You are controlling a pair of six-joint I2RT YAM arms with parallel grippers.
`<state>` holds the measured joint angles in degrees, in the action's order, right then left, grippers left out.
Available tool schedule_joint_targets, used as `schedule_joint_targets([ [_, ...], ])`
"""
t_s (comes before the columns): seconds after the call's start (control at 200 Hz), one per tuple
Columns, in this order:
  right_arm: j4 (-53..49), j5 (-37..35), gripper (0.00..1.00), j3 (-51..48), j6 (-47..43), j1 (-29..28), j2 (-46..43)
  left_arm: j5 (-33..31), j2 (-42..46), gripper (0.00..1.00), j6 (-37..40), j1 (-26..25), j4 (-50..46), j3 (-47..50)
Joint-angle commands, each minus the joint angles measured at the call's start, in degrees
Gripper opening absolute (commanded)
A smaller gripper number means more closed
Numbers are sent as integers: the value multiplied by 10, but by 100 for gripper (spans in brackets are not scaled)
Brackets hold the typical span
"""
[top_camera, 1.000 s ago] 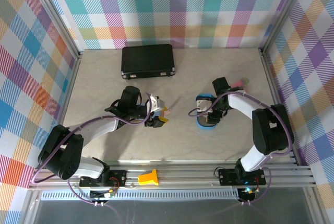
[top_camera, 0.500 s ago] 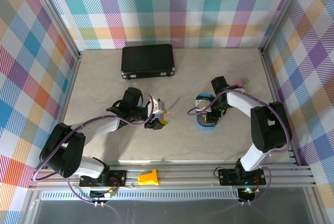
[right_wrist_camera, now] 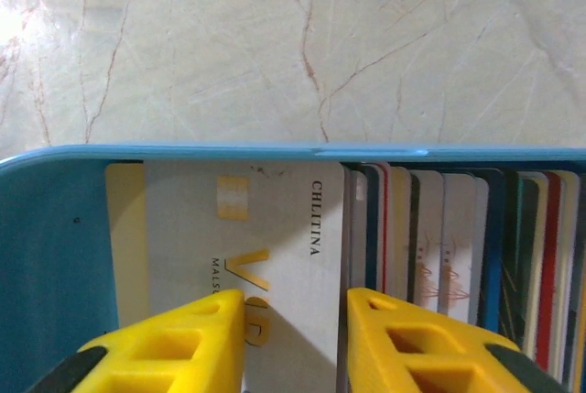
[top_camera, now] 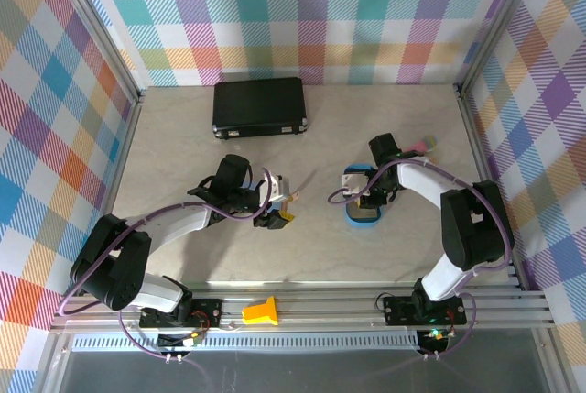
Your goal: Put the credit cards into the card holder
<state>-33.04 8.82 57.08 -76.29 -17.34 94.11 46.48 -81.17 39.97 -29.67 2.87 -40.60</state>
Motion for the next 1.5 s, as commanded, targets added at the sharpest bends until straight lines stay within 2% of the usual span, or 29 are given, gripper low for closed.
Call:
schedule_joint_targets([
  [0.0,19,-22,27,-1,4,-3,23,5,6,58,24,-11,-19,-8],
  [0.295,16,-20,22,9,20,-4,5,0,-2,57,32,-17,-29,-10],
  [0.385,17,-17,17,8,23,-4,-3,2,-3,57,32,-18,-30,-10],
  [0.56,6,-14,16,9,26,-4,-17,1,-3,57,31,-21,-29,-10],
  [0.735,-16,0,3,14,32,-3,-31,2,-6,56,31,-25,-29,-9],
  [0.875,-27,5,0,19,40,-3,-37,0,-7,56,31,-27,-31,-10],
  [0.93,-32,7,4,21,45,-3,-38,0,-7,56,33,-27,-31,-10],
  [1.04,-37,18,30,23,50,-1,-37,-1,-7,56,33,-27,-33,-11],
  [1.15,-45,27,45,28,44,-1,-26,-3,-8,56,36,-28,-38,-13],
  [1.255,-50,23,51,33,41,-3,-11,-6,-8,56,40,-30,-41,-11],
  [1.49,-58,26,53,32,27,-7,4,-9,-8,56,44,-33,-45,-12],
])
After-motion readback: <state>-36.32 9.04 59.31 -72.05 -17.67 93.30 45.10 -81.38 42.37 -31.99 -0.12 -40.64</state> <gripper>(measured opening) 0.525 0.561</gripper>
